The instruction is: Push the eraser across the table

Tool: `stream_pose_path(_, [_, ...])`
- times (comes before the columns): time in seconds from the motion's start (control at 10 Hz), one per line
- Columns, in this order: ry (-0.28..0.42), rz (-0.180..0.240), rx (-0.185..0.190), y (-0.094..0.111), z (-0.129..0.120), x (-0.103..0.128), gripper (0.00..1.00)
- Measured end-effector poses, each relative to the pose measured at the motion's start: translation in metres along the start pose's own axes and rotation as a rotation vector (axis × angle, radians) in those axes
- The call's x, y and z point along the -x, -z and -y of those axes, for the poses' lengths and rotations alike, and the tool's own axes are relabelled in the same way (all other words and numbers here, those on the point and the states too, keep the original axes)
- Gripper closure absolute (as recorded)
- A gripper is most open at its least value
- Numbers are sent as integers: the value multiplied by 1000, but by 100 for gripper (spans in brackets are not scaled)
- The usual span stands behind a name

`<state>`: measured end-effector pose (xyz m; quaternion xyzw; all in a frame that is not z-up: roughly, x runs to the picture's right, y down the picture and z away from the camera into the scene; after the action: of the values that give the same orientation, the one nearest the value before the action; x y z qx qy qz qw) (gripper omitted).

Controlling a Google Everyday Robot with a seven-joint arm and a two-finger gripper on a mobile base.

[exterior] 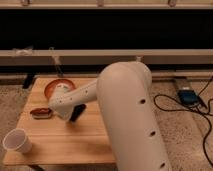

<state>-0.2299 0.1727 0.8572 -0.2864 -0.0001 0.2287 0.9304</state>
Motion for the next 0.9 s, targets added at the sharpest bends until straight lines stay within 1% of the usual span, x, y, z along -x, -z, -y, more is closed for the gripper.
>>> stream_pose_path(0.3, [-10,-12,-11,-4,22,0,100])
stream_pose_path(0.5, [-14,-16,-17,-5,32,0,100])
stream_pose_path(0.9, [-32,-22,-27,-6,68,0,100])
